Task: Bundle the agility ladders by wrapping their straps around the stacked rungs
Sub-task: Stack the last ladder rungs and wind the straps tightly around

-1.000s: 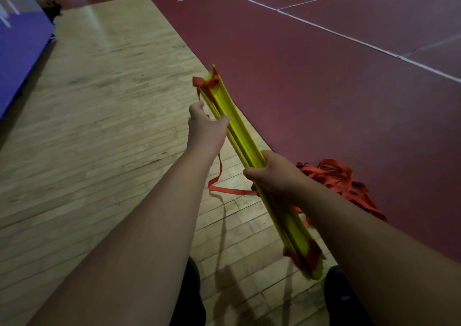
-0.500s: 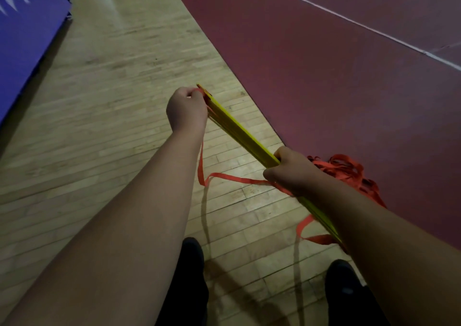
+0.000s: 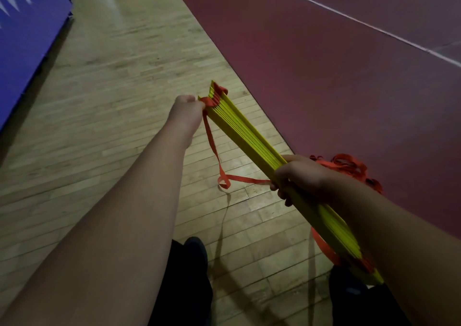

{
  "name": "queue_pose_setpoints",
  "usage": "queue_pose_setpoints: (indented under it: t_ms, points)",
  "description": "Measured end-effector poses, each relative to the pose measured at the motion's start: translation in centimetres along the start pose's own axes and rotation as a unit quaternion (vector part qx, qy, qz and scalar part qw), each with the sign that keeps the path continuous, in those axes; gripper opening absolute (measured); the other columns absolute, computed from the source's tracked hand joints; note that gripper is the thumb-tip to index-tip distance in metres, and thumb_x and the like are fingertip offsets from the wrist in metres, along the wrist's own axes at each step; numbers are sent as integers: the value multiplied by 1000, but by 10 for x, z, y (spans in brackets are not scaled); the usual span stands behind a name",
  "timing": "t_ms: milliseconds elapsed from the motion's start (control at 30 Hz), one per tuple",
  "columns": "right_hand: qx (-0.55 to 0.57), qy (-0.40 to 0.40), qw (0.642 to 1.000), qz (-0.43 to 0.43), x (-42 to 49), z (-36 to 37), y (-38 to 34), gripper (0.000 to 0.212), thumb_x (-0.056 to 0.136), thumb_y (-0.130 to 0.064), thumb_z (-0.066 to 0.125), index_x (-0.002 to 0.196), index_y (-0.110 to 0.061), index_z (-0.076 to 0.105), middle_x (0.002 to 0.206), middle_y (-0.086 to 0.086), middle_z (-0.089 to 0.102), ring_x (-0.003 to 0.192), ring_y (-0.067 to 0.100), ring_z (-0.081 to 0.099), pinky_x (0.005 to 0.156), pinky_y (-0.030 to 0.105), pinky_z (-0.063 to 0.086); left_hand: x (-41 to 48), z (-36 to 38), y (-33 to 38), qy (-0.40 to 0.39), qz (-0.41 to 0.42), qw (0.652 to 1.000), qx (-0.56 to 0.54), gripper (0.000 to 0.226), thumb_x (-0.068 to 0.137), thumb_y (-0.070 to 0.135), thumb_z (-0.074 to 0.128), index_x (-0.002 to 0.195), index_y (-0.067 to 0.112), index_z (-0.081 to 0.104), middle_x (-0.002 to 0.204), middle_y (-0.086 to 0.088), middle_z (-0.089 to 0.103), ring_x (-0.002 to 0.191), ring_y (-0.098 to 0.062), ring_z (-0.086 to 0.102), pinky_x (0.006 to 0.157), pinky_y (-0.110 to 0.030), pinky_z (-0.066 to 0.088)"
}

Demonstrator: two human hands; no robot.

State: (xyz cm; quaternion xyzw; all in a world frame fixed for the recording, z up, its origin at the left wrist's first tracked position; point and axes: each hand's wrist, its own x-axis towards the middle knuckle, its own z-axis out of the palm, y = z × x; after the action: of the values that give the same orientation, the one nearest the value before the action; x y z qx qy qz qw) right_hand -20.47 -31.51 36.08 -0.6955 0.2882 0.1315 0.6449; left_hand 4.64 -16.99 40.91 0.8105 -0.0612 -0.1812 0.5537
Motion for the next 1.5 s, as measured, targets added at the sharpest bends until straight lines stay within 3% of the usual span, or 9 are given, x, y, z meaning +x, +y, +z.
queue_pose_setpoints:
  t_ms: [100, 200, 367, 533, 800, 933, 1033, 1267, 1500]
  points:
    - [-5, -6, 1000, -6, 1, -1, 2, 36, 88, 0, 59, 124, -5, 60, 95, 18, 71, 80, 33, 66, 70, 47, 59, 13, -6, -9, 28, 9, 999, 28, 47, 96, 32, 70, 139, 15, 63, 121, -3, 70, 107, -24, 73, 98, -46, 60]
    - [-19, -3, 1000, -14, 0, -1, 2, 34, 91, 2, 58, 124, -6, 61, 98, 20, 70, 81, 33, 66, 71, 46, 59, 23, -8, -19, 32, -6, 999, -26, 33, 96, 39, 78, 103, 7, 71, 87, -6, 69, 84, -29, 72, 88, -46, 64]
    - [-11, 6, 1000, -19, 4, 3, 0, 34, 90, 3, 56, 122, -9, 60, 103, 22, 69, 83, 34, 67, 71, 47, 61, 20, -10, -17, 26, -51, 998, -38, 48, 96, 54, 78, 113, 10, 68, 70, 0, 52, 52, -15, 47, 60, -33, 46]
    - [6, -5, 1000, -16, 3, 4, 2, 38, 88, 6, 54, 122, -8, 60, 99, 20, 70, 82, 34, 68, 72, 47, 60, 16, -15, -12, 0, -44, 995, -88, 49, 86, 56, 88, 112, 21, 67, 68, 7, 46, 46, -6, 32, 43, -25, 29]
    - [-35, -22, 999, 8, 5, 4, 1, 32, 99, -28, 73, 124, -12, 61, 110, 20, 71, 88, 30, 74, 77, 42, 64, 20, -12, -11, -47, 33, 990, -131, 16, 100, 33, 79, 101, 18, 72, 98, -5, 74, 73, -13, 61, 61, -25, 54]
    - [-25, 6, 1000, -2, 7, 4, 1, 31, 96, -23, 78, 121, -12, 63, 106, 18, 73, 87, 29, 76, 79, 43, 66, 23, -11, -8, -37, 29, 994, -94, 12, 108, 19, 67, 97, 16, 65, 94, -9, 74, 67, -14, 56, 53, -26, 47]
    - [-40, 20, 999, -16, 8, 6, 0, 28, 96, -18, 78, 119, -13, 61, 106, 17, 75, 86, 28, 77, 74, 41, 67, 25, -15, -7, 6, 25, 1000, -4, 8, 102, 28, 72, 98, 22, 69, 99, -8, 76, 62, -15, 49, 54, -27, 38]
    - [-77, 25, 997, -15, 8, 12, -7, 21, 97, -14, 75, 111, -16, 60, 97, 18, 76, 77, 24, 77, 63, 32, 64, 12, -17, 2, 23, -10, 1000, -15, 24, 95, 42, 82, 106, 22, 77, 75, 3, 51, 49, -11, 34, 43, -21, 27]
    - [-20, 1, 1000, -12, 11, 10, -2, 28, 94, -5, 75, 118, -9, 60, 108, 23, 74, 88, 30, 77, 82, 49, 66, 8, -16, 1, -29, 13, 999, 7, 24, 96, 52, 78, 101, 28, 79, 68, 7, 53, 54, -12, 38, 47, -27, 37]
